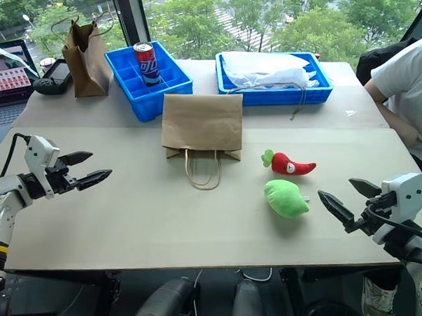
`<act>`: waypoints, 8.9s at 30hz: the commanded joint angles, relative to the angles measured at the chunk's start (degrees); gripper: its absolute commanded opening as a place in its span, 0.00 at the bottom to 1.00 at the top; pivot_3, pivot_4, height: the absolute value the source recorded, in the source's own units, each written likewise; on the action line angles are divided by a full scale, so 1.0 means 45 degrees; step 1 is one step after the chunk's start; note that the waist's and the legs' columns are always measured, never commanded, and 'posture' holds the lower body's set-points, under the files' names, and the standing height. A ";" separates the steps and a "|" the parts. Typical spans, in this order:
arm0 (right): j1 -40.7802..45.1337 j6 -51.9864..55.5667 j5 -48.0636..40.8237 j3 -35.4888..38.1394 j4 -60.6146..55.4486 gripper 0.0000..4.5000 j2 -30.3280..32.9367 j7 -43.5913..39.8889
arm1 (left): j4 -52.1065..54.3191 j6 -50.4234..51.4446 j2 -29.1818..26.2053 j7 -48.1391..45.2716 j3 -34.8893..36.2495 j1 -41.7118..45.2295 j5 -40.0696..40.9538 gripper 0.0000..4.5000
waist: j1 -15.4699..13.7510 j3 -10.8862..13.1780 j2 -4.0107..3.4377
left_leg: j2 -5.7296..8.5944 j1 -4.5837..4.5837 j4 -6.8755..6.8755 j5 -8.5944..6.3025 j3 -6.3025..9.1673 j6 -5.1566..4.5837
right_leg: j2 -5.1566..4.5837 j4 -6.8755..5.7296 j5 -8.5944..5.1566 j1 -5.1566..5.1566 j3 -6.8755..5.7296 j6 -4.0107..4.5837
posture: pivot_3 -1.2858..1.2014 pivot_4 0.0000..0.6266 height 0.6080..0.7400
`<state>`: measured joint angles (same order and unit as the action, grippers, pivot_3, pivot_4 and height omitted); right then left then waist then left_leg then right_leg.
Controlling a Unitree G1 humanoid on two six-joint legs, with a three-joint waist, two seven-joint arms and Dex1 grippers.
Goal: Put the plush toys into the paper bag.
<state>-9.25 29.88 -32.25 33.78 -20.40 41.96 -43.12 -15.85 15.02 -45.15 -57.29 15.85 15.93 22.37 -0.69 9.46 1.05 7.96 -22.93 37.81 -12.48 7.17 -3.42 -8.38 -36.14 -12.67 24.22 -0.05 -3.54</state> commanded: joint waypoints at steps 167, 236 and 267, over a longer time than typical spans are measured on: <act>0.9813 0.1093 0.4907 -1.1069 -0.0254 0.00 -0.1052 0.0057 | 0.1937 1.0109 0.3445 -0.1507 -0.3726 0.9644 0.3539 0.00 | 0.0239 0.0094 0.0039 | -0.0177 -0.0110 0.0155 0.0023 -0.0313 0.0049 | 0.0214 -0.0002 0.0282 0.0209 0.0201 0.0014 | 0.52 0.24 1.00; 0.9321 -0.4852 0.6866 -0.8082 0.8697 0.01 -0.0037 -0.0061 | 0.2196 0.9301 0.3526 -0.0808 -0.3611 0.9009 0.3425 0.00 | 0.0345 0.0095 0.0039 | -0.0192 -0.0081 0.0126 0.0030 -0.0348 0.0068 | 0.0234 0.0007 0.0293 0.0201 0.0235 0.0029 | 0.52 0.24 1.00; 1.1420 -0.1732 0.7050 -1.2151 0.4342 0.09 -0.5328 0.0640 | 0.3797 1.0509 0.4867 0.1895 -0.2617 0.7754 0.4905 0.00 | 0.0345 0.0094 0.0047 | -0.0198 -0.0083 0.0177 0.0063 -0.0336 0.0133 | 0.0236 -0.0010 0.0299 0.0197 0.0219 0.0038 | 0.52 0.24 1.00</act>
<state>39.05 25.26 -0.29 -21.63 -2.95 20.67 -42.01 -0.59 62.38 -23.49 -48.97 3.79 50.55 42.93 0.86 9.88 1.26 7.07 -23.33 38.59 -12.19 5.66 -2.80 -7.31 -36.16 -11.32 25.13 0.94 -3.36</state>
